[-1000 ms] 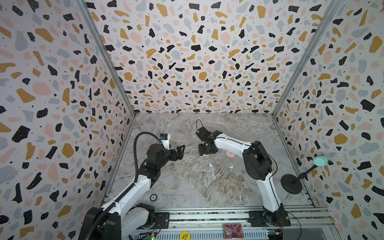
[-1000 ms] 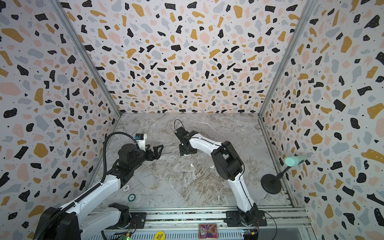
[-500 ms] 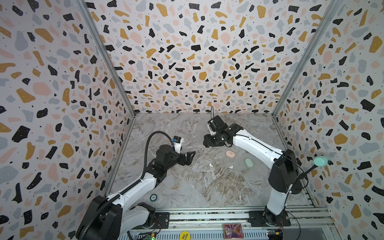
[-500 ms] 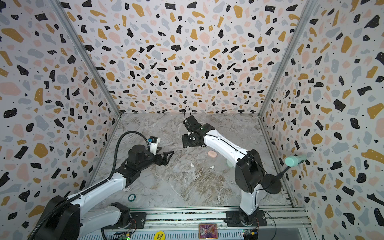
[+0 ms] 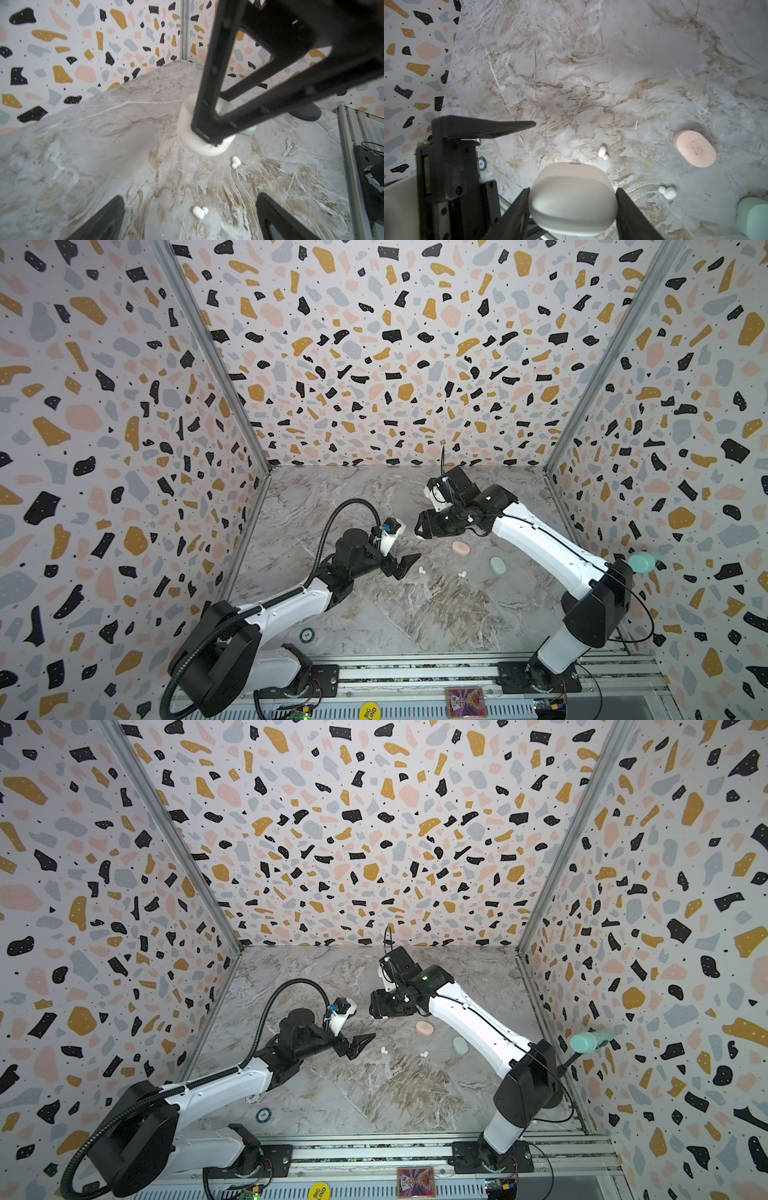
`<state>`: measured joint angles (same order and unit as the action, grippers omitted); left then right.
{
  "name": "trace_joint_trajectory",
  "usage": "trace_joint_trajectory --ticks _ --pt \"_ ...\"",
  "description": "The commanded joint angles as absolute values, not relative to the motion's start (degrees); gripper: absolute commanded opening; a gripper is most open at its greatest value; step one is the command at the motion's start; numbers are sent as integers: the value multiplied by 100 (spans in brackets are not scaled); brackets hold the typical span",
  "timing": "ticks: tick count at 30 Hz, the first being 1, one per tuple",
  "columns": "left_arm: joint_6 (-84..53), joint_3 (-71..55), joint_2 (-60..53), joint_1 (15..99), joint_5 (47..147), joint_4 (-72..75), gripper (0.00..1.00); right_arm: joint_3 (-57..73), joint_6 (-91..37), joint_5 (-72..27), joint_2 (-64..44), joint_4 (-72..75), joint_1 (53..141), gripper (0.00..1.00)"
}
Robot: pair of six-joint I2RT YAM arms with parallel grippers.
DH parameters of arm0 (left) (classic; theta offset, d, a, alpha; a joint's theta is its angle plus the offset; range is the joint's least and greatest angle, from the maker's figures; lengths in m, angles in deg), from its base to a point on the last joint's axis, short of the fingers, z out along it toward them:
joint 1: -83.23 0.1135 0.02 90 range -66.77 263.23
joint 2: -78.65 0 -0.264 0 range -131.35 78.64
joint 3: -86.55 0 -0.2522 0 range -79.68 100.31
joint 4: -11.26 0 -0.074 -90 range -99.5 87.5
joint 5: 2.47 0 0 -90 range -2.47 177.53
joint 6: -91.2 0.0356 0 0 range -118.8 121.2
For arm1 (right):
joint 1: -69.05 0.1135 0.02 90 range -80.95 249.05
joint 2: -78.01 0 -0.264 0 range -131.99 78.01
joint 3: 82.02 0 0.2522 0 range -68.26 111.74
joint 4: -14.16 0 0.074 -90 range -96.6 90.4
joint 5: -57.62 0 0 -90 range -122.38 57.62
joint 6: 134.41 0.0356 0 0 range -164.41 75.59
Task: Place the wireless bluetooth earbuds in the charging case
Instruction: 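Lift the white case and carry it toward the left gripper, then close the left gripper on the white case while the right gripper holds it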
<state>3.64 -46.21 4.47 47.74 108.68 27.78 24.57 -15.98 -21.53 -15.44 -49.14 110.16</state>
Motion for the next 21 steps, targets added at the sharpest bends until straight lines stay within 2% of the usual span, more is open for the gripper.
trace_joint_trajectory --ticks 1,10,21 --pt "678 -4595 402 4754 11283 3721 98 2367 -1602 -1858 -1292 -5052 11096 56" --pt "887 -4449 271 4755 11859 3707 80 2418 -1529 -1606 -1269 -4917 11216 56" --pt "878 -4480 325 4755 11872 3755 68 2561 -1506 -1528 -1321 -4895 11263 56"
